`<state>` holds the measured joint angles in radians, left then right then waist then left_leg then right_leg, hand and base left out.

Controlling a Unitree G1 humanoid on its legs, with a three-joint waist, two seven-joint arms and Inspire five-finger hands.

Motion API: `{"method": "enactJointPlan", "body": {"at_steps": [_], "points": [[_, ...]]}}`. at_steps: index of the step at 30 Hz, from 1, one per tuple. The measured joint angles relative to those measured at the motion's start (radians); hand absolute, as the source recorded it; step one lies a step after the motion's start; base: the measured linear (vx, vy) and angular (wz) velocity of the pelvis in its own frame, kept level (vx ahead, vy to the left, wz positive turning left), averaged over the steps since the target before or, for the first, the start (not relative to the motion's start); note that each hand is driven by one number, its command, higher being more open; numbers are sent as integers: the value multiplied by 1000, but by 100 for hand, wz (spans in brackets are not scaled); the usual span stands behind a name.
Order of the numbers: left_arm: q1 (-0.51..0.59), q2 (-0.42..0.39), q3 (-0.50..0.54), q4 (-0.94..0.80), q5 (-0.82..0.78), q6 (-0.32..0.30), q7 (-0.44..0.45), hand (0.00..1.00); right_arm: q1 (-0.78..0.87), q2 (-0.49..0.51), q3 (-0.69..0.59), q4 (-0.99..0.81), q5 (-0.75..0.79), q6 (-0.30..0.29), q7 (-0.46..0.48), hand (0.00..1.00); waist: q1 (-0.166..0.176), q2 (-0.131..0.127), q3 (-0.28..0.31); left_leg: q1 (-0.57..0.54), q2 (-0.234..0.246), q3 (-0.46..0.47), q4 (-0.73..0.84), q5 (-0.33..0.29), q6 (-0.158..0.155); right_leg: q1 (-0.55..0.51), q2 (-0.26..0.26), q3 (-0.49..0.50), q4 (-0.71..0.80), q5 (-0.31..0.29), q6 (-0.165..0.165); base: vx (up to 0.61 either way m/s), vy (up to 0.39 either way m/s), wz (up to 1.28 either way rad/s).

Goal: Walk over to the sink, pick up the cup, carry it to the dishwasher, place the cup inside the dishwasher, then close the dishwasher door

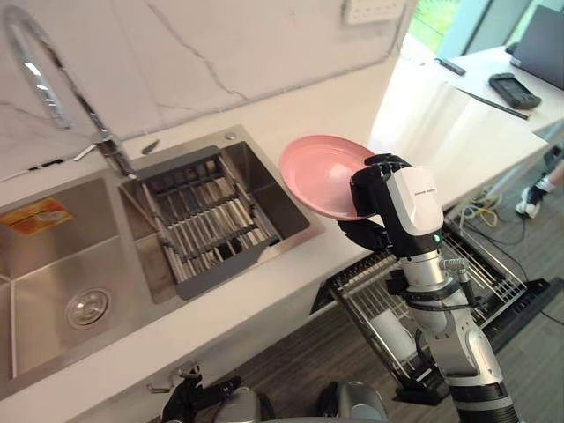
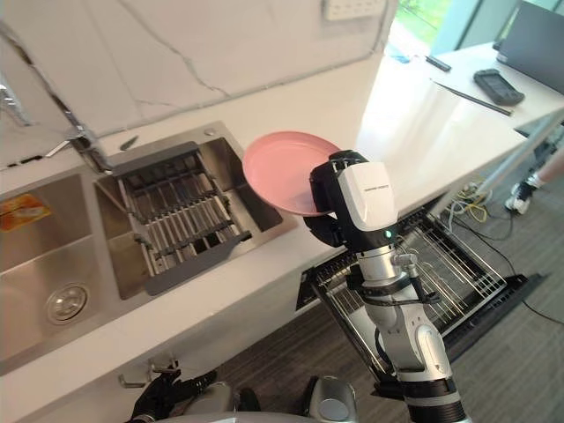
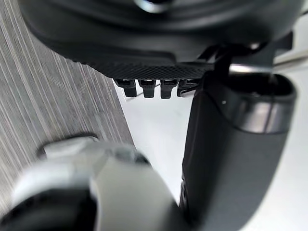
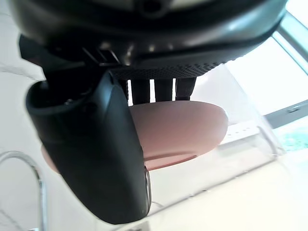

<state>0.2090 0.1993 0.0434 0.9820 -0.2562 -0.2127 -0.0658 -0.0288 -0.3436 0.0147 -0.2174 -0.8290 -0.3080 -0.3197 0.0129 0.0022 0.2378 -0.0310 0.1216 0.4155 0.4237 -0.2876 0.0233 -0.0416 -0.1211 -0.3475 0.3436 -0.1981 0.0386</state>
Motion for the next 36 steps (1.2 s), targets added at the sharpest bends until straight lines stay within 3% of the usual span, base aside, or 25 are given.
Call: {"method": "enactJointPlan", "body": {"at_steps": [1,4,11,18,24,36], "points": [[2,8,0,4,-1,19,8,100,0,-3,-13,33,0,11,1,0,2,8,-5,-4,6,-49,-16,21,-10,37,44,15,-99,55,-11,-6,-106,-45],[19,31,0,4,-14,36,16,100,9,-2,-61,45,4,24,5,0,1,1,-8,15,18,-45,-50,38,-20,92,95,50,-253,146,-22,10,-63,-43],[52,19,1,0,-19,27,13,100,71,25,-104,-22,13,21,34,0,0,-21,-33,43,-26,-11,-126,73,0,131,82,102,-410,249,-5,-26,62,-22],[66,7,0,3,20,2,-22,100,209,64,-183,-5,24,41,18,0,-7,-25,-55,61,-73,-10,-173,93,21,133,51,105,-419,263,17,-26,80,0],[67,-23,12,7,42,-2,-22,100,276,127,-207,98,53,108,-64,0,-12,-18,-67,61,-96,11,-212,108,35,101,31,123,-401,265,19,-53,70,-8],[49,-42,20,-1,42,3,-17,100,313,202,-204,166,143,165,-229,0,-9,15,-62,-4,-78,38,-191,105,31,-16,23,137,-288,227,21,-10,10,-5]]}}
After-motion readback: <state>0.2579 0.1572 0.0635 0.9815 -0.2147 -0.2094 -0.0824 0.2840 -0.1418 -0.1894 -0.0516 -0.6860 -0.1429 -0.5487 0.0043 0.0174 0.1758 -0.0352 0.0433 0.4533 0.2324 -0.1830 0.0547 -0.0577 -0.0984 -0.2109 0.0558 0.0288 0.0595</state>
